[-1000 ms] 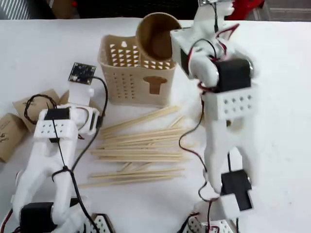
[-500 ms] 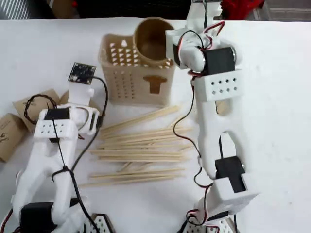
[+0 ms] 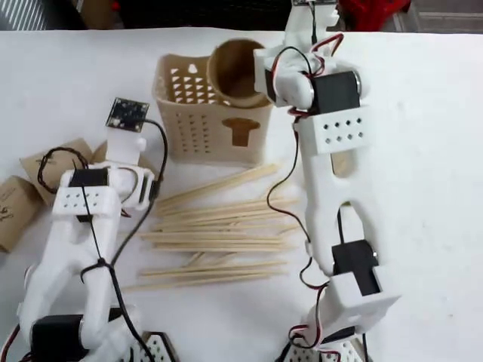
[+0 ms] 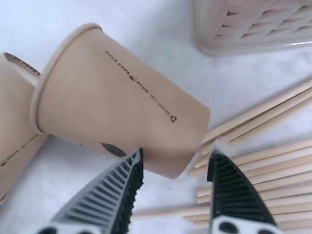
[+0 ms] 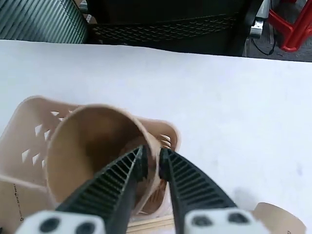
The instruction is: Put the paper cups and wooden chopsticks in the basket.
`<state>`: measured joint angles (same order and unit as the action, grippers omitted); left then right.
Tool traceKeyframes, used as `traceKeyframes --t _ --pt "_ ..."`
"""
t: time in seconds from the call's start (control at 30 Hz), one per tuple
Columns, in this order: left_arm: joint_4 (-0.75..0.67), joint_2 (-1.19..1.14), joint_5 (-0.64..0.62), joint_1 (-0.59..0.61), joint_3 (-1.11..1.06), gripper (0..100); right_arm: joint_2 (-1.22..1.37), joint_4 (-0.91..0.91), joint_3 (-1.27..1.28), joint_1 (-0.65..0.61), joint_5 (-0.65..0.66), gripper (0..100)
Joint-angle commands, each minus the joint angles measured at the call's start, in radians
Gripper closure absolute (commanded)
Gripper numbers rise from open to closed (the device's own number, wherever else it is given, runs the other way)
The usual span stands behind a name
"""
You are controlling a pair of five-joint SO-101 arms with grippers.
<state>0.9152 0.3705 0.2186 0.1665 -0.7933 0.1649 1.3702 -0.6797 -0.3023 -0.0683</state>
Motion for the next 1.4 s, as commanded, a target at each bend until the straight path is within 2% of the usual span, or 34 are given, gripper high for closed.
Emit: traceKeyframes --t 0.0,0.27,0.43,0.57,0.77,1.2,1.37 --pt "-0.017 0.036 -0.012 0.005 0.003 78 -0.002 0.002 -0.049 -0.008 -0.005 84.3" --pt "-0.017 0.036 -0.012 0.005 0.003 78 -0.025 0.059 -0.051 0.045 0.025 81.3" --pt "-0.017 0.036 -0.012 0.005 0.003 78 -0.125 0.236 -0.048 0.107 0.195 81.2" --pt "-0.017 0.036 -0.012 0.005 0.003 78 -0.193 0.349 -0.037 0.163 0.436 81.2" --pt "-0.017 0.036 -0.012 0.008 0.003 78 -0.410 0.344 0.261 0.203 0.680 81.2" --pt "-0.023 0.036 -0.009 0.005 -0.011 78 -1.018 -0.131 1.318 0.234 1.082 80.8" --pt "-0.023 0.036 -0.008 0.005 -0.011 78 -1.113 -0.312 1.573 0.318 1.169 71.6"
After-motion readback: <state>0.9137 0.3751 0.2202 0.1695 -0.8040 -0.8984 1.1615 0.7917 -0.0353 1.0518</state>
